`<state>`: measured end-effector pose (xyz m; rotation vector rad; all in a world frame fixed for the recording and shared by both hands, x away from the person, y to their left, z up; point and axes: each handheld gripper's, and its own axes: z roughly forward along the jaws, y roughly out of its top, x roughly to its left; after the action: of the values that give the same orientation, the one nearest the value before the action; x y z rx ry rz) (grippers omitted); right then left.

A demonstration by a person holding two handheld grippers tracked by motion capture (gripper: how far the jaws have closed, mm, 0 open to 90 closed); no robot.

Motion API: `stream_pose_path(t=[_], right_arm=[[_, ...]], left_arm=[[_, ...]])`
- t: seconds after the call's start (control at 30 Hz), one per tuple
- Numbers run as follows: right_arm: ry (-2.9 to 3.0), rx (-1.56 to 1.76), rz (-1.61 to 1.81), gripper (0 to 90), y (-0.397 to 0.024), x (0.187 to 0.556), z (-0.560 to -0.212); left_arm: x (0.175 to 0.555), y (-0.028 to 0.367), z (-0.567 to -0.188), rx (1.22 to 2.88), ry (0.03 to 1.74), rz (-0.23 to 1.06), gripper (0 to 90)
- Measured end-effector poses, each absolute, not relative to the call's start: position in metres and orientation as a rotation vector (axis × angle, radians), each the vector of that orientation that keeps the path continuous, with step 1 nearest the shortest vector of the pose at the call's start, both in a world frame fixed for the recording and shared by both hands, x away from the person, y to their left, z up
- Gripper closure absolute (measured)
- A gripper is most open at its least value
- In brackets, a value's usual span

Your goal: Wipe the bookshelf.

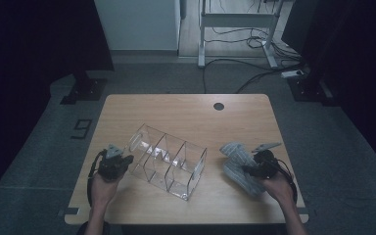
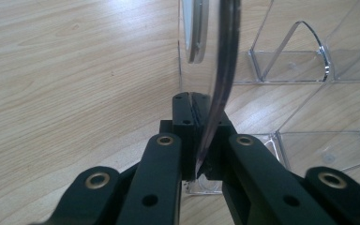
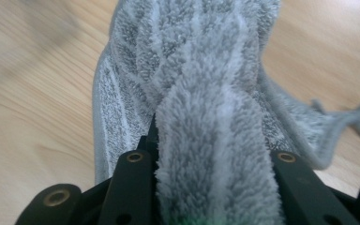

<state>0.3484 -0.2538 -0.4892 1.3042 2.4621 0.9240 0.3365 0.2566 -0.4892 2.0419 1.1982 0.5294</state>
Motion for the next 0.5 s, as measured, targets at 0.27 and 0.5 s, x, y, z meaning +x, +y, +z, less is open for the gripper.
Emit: stream_pose_path(t=[0.27, 0.5], right_arm=[[2.452, 1.231, 1.014, 64.9, -0.238, 0.343, -0.471], [2.465, 1.154, 1.079, 64.6, -0.21, 0.342, -0.455]], left_arm=[[0.337, 0.259, -0.491, 2.022, 1.187, 0.518, 86.5], [0.337, 0.259, -0.492, 2.015, 1.175, 0.52, 86.3]])
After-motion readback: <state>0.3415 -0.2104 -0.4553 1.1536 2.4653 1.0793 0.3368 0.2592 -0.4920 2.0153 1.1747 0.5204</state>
